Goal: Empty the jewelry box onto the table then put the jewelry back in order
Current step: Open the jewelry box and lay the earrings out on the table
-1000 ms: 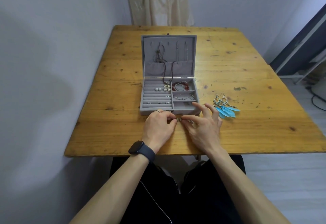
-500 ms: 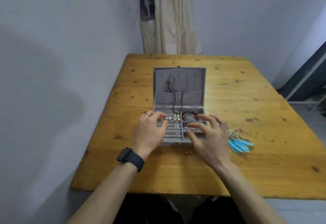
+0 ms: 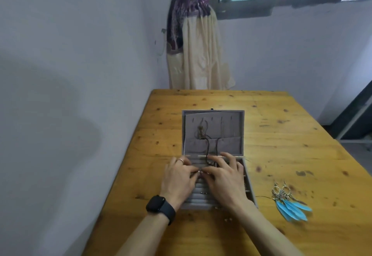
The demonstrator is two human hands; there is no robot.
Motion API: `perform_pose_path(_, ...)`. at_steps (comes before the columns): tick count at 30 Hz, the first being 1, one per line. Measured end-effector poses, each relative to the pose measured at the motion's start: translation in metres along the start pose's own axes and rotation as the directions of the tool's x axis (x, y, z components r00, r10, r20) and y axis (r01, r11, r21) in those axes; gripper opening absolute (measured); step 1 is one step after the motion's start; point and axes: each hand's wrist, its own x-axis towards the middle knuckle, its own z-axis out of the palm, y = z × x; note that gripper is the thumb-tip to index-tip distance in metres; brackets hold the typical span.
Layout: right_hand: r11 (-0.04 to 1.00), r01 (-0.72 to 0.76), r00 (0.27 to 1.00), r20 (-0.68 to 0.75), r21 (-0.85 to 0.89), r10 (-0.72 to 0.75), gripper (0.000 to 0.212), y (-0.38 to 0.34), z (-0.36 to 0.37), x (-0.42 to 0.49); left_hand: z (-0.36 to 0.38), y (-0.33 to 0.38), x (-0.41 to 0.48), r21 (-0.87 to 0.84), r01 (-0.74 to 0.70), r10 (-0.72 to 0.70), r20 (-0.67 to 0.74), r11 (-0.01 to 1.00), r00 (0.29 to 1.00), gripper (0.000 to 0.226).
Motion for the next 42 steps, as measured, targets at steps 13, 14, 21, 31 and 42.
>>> perform_pose_path(13, 0.793, -0.206, 0.905, -0.196, 0.574, 0.377, 0.012, 0.083, -0.070, -0.126, -0.004, 0.074, -0.044, -0.283, -0.197, 0.155, -0.161, 0.939, 0.975, 0.018)
perform_pose_path(14, 0.793, -0.232, 0.904, -0.176, 0.563, 0.390, 0.012, 0.094, -0.071, -0.140, 0.001, 0.088, -0.049, -0.245, -0.240, 0.205, -0.162, 0.939, 0.965, 0.017)
perform_pose_path(21, 0.855, -0.291, 0.925, -0.103, 0.429, 0.367, 0.018, 0.127, -0.068, -0.171, 0.043, 0.153, -0.068, 0.005, -0.412, 0.412, -0.022, 0.911, 0.911, 0.015)
perform_pose_path(31, 0.899, -0.284, 0.948, -0.041, 0.334, 0.315, 0.017, 0.125, -0.060, -0.165, 0.033, 0.163, -0.067, 0.092, -0.314, 0.292, 0.196, 0.945, 0.936, 0.032)
perform_pose_path(42, 0.892, -0.297, 0.947, -0.013, 0.342, 0.320, 0.019, 0.124, -0.064, -0.164, 0.035, 0.164, -0.072, 0.058, -0.262, 0.245, 0.204, 0.963, 0.948, 0.031)
